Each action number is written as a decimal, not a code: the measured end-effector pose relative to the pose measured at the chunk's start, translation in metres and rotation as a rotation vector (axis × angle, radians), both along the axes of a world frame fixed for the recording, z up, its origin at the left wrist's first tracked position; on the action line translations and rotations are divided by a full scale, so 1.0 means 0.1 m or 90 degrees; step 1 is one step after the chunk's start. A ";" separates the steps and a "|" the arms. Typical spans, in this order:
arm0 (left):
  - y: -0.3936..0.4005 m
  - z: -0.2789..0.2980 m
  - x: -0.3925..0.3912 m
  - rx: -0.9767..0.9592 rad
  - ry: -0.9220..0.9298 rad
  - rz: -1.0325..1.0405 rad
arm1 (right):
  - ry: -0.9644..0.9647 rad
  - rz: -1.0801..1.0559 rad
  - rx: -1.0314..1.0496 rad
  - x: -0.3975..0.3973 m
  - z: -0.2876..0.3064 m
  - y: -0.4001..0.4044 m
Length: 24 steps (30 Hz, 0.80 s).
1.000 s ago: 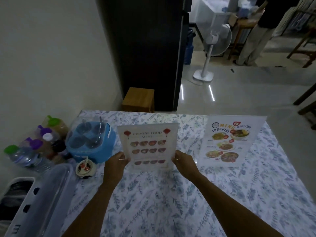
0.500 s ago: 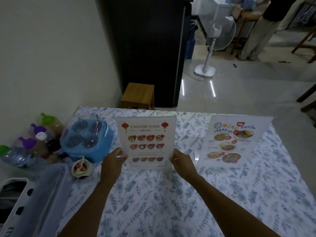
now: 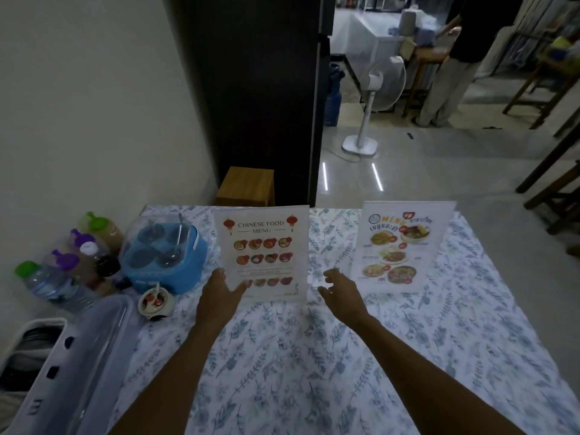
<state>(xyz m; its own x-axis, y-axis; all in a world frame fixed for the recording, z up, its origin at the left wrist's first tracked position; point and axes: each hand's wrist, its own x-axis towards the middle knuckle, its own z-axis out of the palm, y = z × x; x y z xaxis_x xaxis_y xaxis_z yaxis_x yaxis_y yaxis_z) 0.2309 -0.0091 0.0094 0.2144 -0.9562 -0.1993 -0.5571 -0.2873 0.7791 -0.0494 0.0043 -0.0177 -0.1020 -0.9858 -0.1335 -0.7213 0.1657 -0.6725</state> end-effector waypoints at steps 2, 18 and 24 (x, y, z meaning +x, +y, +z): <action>0.10 0.08 -0.05 -0.010 -0.009 -0.012 | -0.003 -0.013 -0.016 -0.04 0.09 0.14; 0.55 0.35 -1.07 -0.039 -0.029 -0.163 | -0.011 -0.145 -0.051 -0.90 0.53 1.20; 0.38 0.34 -1.61 -0.049 -0.056 -0.222 | -0.005 -0.204 -0.044 -1.40 0.50 1.16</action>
